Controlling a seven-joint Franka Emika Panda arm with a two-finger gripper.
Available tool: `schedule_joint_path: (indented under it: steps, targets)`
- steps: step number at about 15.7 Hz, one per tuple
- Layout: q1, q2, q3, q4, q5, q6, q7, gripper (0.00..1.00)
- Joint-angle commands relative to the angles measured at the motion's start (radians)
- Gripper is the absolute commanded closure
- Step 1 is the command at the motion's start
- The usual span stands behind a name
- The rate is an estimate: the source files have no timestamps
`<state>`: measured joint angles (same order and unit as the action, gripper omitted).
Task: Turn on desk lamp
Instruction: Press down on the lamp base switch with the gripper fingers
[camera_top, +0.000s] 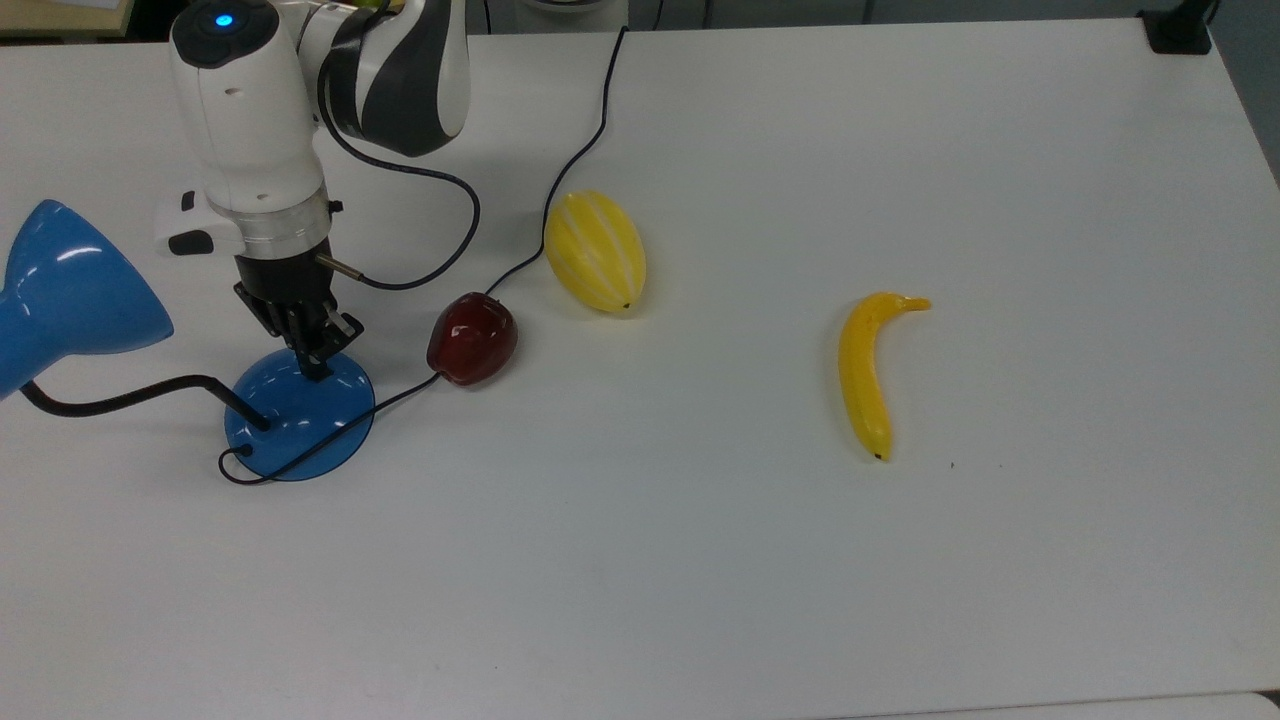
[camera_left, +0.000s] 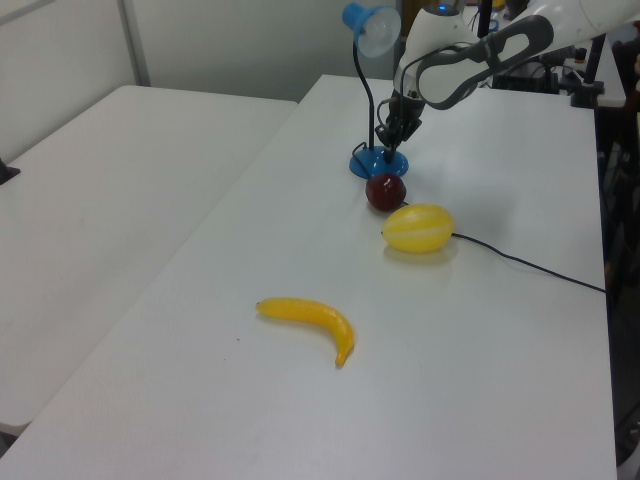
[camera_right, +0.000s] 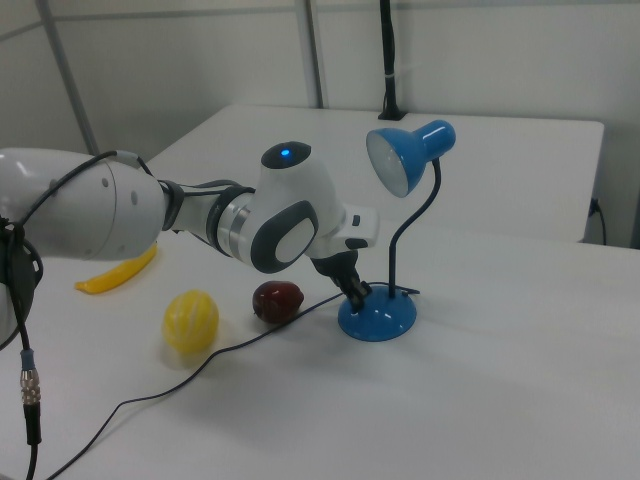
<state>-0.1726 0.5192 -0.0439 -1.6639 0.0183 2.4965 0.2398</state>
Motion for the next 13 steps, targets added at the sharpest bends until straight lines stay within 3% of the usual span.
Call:
schedule_joint_path:
  steps: [1,13]
  targets:
    - [0.012,0.022,-0.005,0.012,-0.026,0.016,0.032,1.00]
    - [0.012,0.062,-0.005,0.044,-0.057,0.016,0.045,1.00]
